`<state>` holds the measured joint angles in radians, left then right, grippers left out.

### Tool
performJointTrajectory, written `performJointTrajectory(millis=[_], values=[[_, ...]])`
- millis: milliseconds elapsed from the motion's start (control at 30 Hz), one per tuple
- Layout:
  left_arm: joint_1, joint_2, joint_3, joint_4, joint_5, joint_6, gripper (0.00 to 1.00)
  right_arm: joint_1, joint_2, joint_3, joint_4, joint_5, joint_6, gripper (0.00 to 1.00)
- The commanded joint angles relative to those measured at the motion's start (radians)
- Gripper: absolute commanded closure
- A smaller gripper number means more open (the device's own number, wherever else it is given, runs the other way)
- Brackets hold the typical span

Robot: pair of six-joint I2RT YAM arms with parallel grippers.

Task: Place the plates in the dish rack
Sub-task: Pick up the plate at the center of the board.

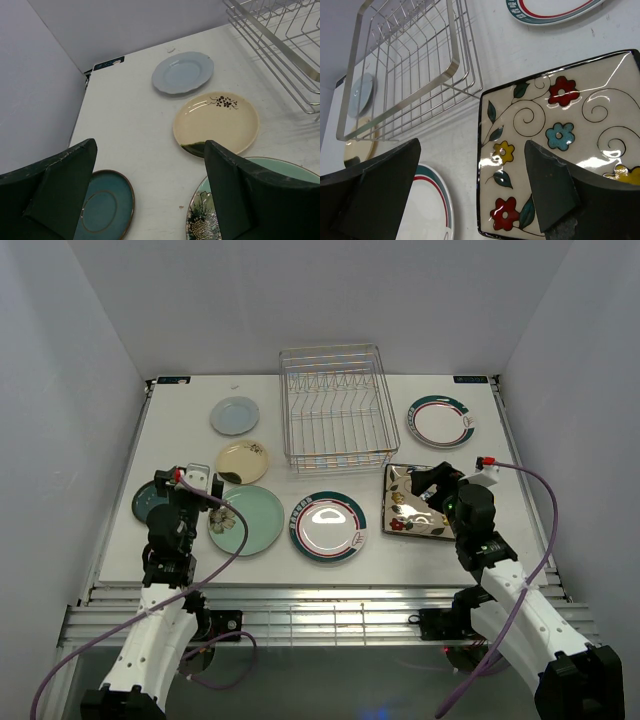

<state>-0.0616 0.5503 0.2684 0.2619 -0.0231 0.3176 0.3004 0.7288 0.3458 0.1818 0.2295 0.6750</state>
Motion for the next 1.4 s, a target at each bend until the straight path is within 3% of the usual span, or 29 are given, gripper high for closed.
performJointTrajectory(millis=[0,733,1367], values=[[0.003,-0.015,-0.005,0.017,-0.009,0.008,0.02,-0.006,-0.009,0.016,0.031,0.013,-0.003,0.1],[0.003,-0.076,-0.02,0.017,0.006,0.018,0.02,-0.033,0.0,0.059,-0.024,0.064,-0.005,0.1],[0.003,-0.138,-0.044,0.017,0.022,0.043,0.02,-0.182,0.257,0.228,-0.067,-0.073,0.084,0.1]])
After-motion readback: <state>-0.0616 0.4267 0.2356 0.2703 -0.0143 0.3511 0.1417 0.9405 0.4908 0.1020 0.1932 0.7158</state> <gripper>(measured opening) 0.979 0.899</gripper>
